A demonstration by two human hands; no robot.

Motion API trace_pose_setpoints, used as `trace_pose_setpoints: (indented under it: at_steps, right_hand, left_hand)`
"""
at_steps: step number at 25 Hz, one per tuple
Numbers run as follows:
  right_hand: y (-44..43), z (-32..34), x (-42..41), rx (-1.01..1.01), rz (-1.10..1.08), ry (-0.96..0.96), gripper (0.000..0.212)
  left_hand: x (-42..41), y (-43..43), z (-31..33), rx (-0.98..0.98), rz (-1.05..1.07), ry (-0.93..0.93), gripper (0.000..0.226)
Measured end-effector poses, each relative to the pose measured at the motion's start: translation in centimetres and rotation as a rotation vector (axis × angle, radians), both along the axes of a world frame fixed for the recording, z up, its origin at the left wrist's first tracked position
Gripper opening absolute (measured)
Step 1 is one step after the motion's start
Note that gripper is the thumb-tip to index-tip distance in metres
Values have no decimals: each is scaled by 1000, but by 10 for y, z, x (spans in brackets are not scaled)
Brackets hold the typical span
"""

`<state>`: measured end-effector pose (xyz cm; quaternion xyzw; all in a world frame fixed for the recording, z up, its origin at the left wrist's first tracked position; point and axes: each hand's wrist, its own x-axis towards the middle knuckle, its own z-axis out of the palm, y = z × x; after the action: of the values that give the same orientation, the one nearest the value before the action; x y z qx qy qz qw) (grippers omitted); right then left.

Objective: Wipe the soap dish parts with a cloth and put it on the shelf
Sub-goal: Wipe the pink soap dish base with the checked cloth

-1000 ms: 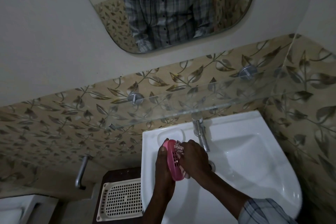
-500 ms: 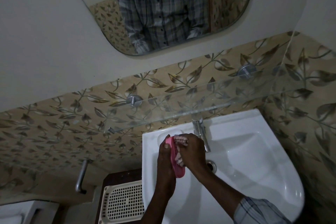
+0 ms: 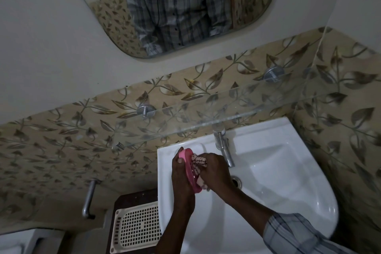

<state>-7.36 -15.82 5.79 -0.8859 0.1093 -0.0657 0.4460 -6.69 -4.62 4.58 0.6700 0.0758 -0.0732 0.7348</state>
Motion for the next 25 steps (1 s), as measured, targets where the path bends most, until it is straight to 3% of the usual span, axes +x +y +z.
trace_pose_setpoints:
  at_steps: [2, 4, 6, 12, 14, 17, 20, 23, 25]
  right_hand:
    - [-2, -7, -9, -8, 51, 138, 22]
    - [-10, -8, -11, 152, 20, 285, 21]
    - [-15, -3, -2, 253, -78, 285, 19]
    - [-9, 23, 21, 189, -230, -189, 9]
    - [-4, 22, 10, 195, -138, -297, 20]
    - [-6, 9, -23, 153, 177, -386, 39]
    - [-32, -6, -38, 10, 436, -439, 41]
    - [-61, 2, -15, -87, 398, -520, 36]
    - [-70, 7, 5, -216, 414, -617, 38]
  left_hand:
    - [4, 0, -2, 43, 28, -14, 68]
    - [2, 0, -6, 50, -15, -58, 71]
    - [2, -1, -8, 17, -68, -40, 72]
    - [13, -16, 5, -61, -109, 72, 56]
    - [12, -14, 7, -105, -83, 129, 50]
    - [22, -7, 14, -178, -10, 239, 60]
    - [33, 4, 13, -173, -43, 368, 62]
    - [34, 16, 12, -388, -193, 638, 69]
    - [36, 22, 17, -507, -294, 723, 66]
